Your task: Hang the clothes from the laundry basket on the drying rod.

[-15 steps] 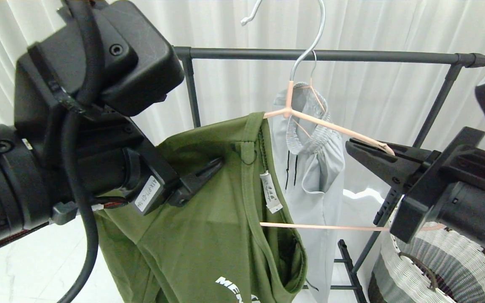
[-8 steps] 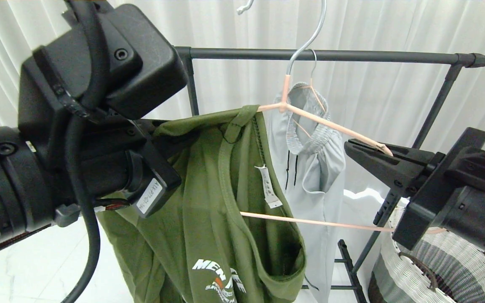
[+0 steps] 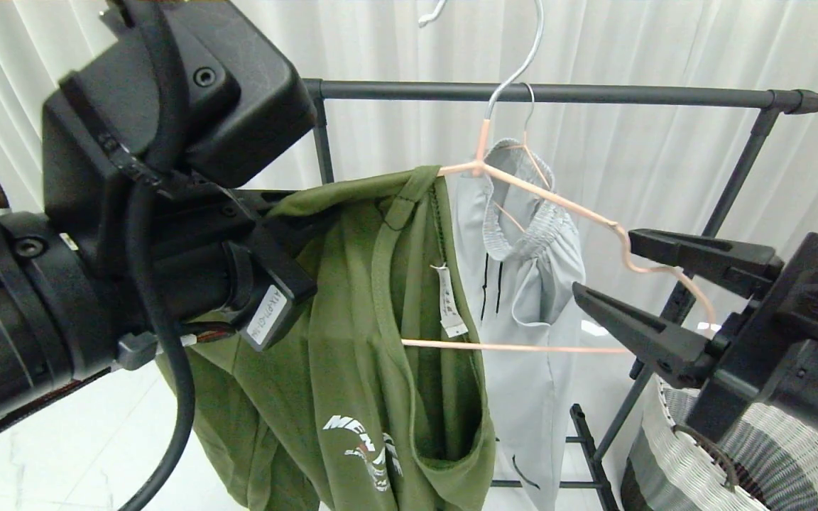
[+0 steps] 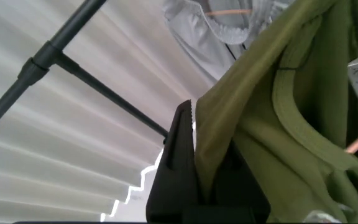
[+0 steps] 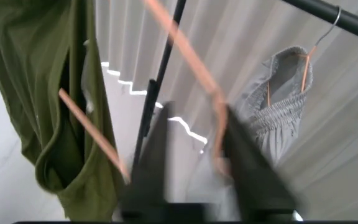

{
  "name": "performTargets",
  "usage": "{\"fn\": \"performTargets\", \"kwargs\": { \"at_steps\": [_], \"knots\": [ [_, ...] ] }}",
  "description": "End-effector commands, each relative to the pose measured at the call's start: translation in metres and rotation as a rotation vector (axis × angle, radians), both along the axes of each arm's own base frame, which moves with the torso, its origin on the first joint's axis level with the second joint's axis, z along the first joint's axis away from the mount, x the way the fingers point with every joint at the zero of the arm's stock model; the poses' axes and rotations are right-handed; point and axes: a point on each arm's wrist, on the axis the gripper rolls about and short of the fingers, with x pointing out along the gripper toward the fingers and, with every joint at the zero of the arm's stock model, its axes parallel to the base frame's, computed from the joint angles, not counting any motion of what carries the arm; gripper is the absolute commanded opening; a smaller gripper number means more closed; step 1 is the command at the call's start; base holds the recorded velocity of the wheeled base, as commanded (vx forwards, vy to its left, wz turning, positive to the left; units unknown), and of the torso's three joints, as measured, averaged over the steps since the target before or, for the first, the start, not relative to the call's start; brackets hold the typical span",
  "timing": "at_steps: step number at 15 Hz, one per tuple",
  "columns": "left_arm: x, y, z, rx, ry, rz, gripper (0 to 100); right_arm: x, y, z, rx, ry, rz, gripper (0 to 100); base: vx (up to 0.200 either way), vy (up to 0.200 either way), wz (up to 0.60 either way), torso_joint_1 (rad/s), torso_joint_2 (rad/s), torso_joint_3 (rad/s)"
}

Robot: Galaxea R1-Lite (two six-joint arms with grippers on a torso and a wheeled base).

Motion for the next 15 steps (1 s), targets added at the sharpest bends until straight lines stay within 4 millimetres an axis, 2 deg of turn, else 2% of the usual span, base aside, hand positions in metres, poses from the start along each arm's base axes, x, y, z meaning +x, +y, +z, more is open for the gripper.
{"fn": "performTargets", "kwargs": {
  "at_steps": [1, 5, 8, 12, 14, 15],
  "knots": [
    [0.001, -0.001, -0.011, 0.03, -0.012, 0.006, 0, -0.001, -0.017, 0.001, 0.017, -0.009, -0.04, 100, 0.0, 0.0, 0.0, 0.0, 0.0, 0.0],
    [0.02, 0.008, -0.015, 0.064, -0.09, 0.148, 0, -0.001, -0.037, -0.005, -0.009, 0.003, -0.095, 100, 0.0, 0.0, 0.0, 0.0, 0.0, 0.0],
    [0.028, 0.003, -0.01, 0.0, -0.127, 0.228, 0, -0.002, -0.038, -0.016, -0.041, 0.035, -0.092, 100, 0.0, 0.0, 0.0, 0.0, 0.0, 0.0],
    [0.037, -0.007, -0.002, -0.101, -0.199, 0.236, 0, -0.003, -0.008, -0.023, 0.093, 0.223, -0.014, 100, 0.0, 0.0, 0.0, 0.0, 0.0, 0.0],
    [0.038, -0.009, 0.002, -0.135, -0.226, 0.233, 0, 0.004, 0.006, -0.028, 0.133, 0.297, -0.022, 100, 0.0, 0.0, 0.0, 0.0, 0.0, 0.0],
    [0.037, -0.009, 0.005, -0.155, -0.24, 0.229, 0, 0.015, 0.019, -0.03, 0.169, 0.328, -0.044, 100, 0.0, 0.0, 0.0, 0.0, 0.0, 0.0]
  ]
}}
